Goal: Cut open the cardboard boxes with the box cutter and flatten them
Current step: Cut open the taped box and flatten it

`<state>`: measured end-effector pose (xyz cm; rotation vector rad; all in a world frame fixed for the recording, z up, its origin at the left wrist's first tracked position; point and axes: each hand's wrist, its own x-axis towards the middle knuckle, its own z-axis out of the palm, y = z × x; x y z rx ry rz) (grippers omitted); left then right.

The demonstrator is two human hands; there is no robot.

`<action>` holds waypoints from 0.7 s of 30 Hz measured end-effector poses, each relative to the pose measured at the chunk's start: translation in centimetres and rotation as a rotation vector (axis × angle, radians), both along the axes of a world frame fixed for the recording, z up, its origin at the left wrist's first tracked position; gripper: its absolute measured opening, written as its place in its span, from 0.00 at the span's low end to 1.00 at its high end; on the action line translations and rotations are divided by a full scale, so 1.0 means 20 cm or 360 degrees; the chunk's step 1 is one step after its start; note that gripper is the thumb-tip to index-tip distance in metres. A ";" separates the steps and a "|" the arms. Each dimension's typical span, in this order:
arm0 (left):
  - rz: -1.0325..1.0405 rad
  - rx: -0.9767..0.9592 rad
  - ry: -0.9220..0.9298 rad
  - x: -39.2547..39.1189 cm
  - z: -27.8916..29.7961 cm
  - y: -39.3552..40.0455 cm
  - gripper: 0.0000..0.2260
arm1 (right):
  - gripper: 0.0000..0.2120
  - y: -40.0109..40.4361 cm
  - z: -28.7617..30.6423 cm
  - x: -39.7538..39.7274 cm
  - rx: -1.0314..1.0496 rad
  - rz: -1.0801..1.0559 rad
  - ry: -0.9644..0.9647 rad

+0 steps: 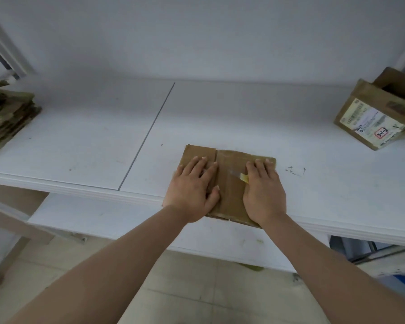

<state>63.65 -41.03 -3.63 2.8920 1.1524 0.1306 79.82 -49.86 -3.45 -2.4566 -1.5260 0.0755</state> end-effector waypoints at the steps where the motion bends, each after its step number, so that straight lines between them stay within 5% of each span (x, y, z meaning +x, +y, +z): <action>1: -0.0001 -0.0001 -0.0003 0.00 0.00 0.00 0.32 | 0.24 0.00 0.00 0.00 0.0005 0.0006 -0.0002; 5: 0.0015 -0.0176 -0.0059 -0.01 0.03 0.01 0.28 | 0.22 -0.02 0.02 0.02 0.0068 0.0046 0.0268; 9: 0.0007 -0.0664 -0.0387 -0.04 0.16 0.02 0.35 | 0.19 -0.07 0.15 0.08 0.0296 -0.0006 0.0979; 15: 0.0199 -0.0243 -0.0766 -0.09 0.24 -0.07 0.33 | 0.19 -0.17 0.23 0.04 0.0788 -0.0131 0.0534; 21: 0.0730 -0.0450 -0.0908 -0.14 0.25 -0.03 0.27 | 0.13 -0.23 0.23 0.04 0.0657 -0.0413 0.0696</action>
